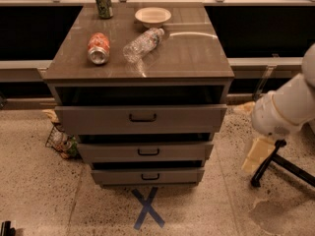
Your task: Open bottom drawer
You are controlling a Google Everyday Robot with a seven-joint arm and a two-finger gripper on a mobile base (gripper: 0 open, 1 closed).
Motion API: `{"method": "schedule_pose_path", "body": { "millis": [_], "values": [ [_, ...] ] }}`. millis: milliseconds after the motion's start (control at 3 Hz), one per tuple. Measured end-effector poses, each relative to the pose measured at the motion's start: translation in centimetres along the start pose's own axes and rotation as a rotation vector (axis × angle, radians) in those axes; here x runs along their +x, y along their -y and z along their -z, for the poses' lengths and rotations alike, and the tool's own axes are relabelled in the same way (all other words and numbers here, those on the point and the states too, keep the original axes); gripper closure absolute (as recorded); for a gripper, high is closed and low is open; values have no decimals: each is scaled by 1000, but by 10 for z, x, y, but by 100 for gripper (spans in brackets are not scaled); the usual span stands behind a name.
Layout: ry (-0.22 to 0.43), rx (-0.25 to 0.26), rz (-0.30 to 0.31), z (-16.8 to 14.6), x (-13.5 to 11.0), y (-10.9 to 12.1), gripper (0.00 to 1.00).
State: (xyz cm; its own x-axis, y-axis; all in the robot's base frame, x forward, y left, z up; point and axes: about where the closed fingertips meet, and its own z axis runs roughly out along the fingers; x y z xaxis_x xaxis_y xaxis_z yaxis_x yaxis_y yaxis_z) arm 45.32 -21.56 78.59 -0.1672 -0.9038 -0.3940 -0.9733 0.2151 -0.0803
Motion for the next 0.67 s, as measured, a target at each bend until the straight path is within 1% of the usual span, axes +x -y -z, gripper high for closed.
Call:
{"method": "schedule_pose_path", "body": {
  "millis": [333, 667],
  "values": [
    [72, -50, 59, -42, 4, -5, 0],
    [104, -73, 156, -89, 4, -6, 0]
  ]
}}
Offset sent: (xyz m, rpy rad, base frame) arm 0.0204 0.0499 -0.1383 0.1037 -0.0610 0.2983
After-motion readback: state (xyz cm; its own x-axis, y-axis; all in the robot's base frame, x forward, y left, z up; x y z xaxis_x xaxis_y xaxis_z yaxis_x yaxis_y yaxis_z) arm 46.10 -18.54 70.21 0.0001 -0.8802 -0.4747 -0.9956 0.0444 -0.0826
